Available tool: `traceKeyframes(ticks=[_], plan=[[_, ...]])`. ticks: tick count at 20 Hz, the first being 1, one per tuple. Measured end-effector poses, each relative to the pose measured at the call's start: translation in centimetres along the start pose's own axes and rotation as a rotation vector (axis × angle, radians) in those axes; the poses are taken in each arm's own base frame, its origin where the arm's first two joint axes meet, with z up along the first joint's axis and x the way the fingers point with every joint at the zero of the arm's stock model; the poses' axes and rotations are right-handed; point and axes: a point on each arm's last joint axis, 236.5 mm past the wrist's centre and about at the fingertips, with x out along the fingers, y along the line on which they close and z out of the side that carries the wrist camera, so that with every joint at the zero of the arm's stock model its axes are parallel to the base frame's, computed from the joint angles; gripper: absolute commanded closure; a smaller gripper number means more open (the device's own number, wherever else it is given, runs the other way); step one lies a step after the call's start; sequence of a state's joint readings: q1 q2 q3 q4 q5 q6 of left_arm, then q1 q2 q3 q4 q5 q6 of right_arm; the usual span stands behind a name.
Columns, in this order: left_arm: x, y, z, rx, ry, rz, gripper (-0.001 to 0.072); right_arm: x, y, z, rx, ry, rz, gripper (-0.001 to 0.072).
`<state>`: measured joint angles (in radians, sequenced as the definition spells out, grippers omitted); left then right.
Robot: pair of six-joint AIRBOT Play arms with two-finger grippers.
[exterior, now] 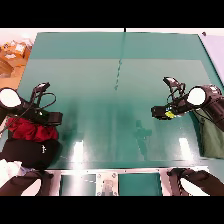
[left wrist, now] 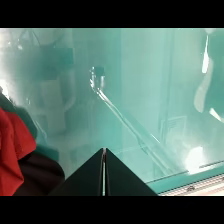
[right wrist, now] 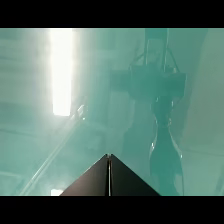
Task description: Fold the shirts.
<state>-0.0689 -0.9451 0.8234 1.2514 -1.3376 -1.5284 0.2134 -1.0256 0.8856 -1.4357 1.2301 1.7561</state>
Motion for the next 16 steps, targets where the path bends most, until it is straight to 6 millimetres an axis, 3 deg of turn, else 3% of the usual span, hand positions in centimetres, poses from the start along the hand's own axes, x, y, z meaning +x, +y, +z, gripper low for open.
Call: traceKeyframes(ticks=[4,5,6,12,16], plan=[[0.0,0.5,0.1,0.006,-0.003,0.021,0.0662,0.0,0.0,0.0,0.0,0.0,0.0,0.0688],[0.0,1.0,0.1,0.01,-0.006,0.043,0.0363,0.0,0.0,0.0,0.0,0.0,0.0,0.0688],[-0.1,1.9,0.2,0.009,-0.008,0.08,0.0018,0.0,0.0,0.0,0.0,0.0,0.0,0.0688],[-2.7,11.0,1.5,-0.029,-0.072,0.48,-0.0002,0.0,0.0,0.0,0.0,0.0,0.0,0.0688],[-3.2,14.0,2.6,-0.007,-0.135,0.611,-0.0002,0.0,0.0,0.0,0.0,-0.001,0.0,0.0688]])
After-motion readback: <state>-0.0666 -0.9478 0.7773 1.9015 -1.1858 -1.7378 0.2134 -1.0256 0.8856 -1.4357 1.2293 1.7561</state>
